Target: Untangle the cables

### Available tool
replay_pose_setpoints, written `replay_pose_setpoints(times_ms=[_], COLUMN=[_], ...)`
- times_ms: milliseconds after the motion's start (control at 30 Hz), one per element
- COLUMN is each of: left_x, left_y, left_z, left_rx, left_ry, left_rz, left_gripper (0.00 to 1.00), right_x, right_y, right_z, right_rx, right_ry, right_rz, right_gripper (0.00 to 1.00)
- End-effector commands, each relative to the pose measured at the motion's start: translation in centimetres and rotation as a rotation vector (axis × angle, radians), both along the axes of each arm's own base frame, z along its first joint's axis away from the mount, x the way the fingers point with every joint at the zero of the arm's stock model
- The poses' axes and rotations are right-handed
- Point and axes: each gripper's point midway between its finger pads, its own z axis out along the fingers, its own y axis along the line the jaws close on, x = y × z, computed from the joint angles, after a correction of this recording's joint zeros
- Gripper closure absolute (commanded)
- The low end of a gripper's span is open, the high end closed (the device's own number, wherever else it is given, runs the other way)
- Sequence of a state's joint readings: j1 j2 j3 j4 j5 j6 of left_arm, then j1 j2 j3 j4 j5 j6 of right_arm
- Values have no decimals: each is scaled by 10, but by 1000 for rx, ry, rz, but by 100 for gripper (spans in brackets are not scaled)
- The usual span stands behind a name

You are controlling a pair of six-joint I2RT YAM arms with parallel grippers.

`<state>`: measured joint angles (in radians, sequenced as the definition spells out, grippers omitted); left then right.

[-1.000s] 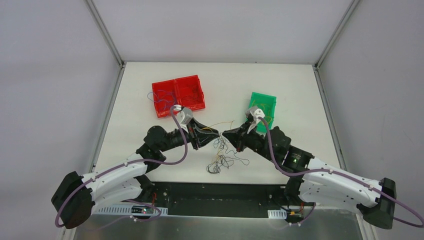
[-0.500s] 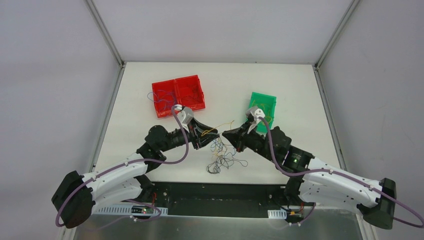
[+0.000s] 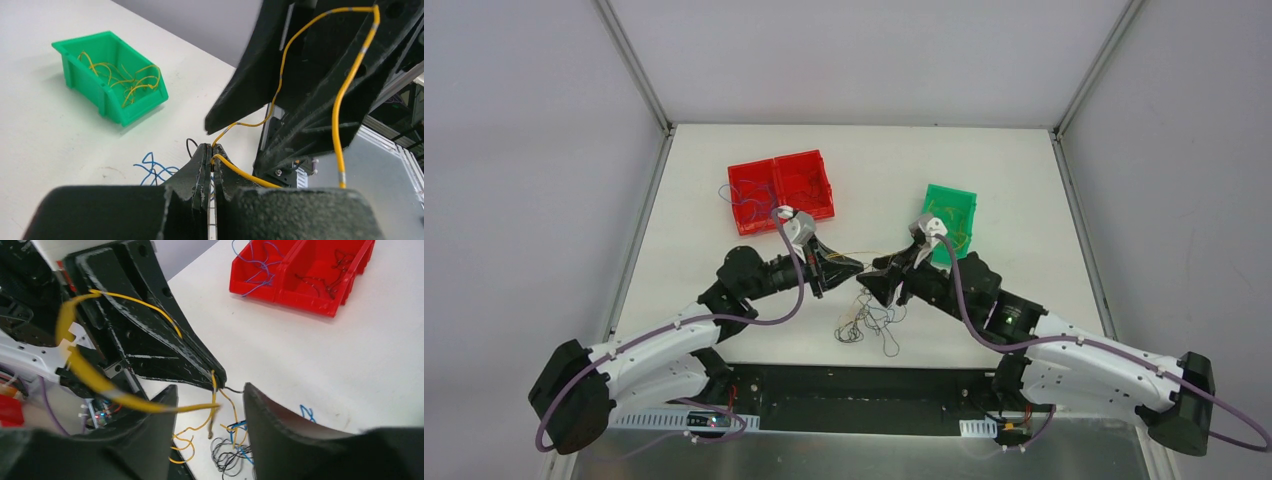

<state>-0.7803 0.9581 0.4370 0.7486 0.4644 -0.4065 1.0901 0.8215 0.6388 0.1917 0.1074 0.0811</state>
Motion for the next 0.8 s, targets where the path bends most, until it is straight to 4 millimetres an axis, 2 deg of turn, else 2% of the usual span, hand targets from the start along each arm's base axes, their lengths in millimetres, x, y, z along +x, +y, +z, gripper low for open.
replay_pose_setpoints(times_ms=[0, 67, 200, 267, 433, 500, 567, 600, 700, 767], left_x=[-6, 0, 0, -4, -13, -14, -15, -17, -21, -21], left_y=[10, 18, 34, 39, 43, 44, 47, 48, 51, 53], left_z=[36, 36, 46, 50, 59, 63, 66, 67, 71, 72], left_rx=[-82, -78, -122, -141, -174, -185, -202, -210, -233, -237], left_ry=[-89, -74, -106, -119, -139, -139, -132, -131, -131, -140], left_rz=[28, 90, 159, 161, 140, 138, 147, 145, 139, 148], left_gripper=[100, 100, 100, 100, 100, 100, 100, 100, 100, 100], right_x=[-1, 6, 10, 7, -3, 5, 24, 32, 44, 48], right_y=[6, 2, 6, 16, 44, 45, 40, 38, 37, 36], right_z=[1, -9, -27, -36, -55, -65, -76, -81, -88, -88], right_rx=[17, -10, -40, -51, -105, -143, -193, -214, -245, -244], right_ry=[-34, -48, -64, -56, -37, -24, -19, -13, 1, 5], right_rz=[27, -7, -12, 29, 165, 134, 29, -22, -81, -106], right_gripper=[33, 22, 14, 14, 22, 23, 24, 28, 60, 90])
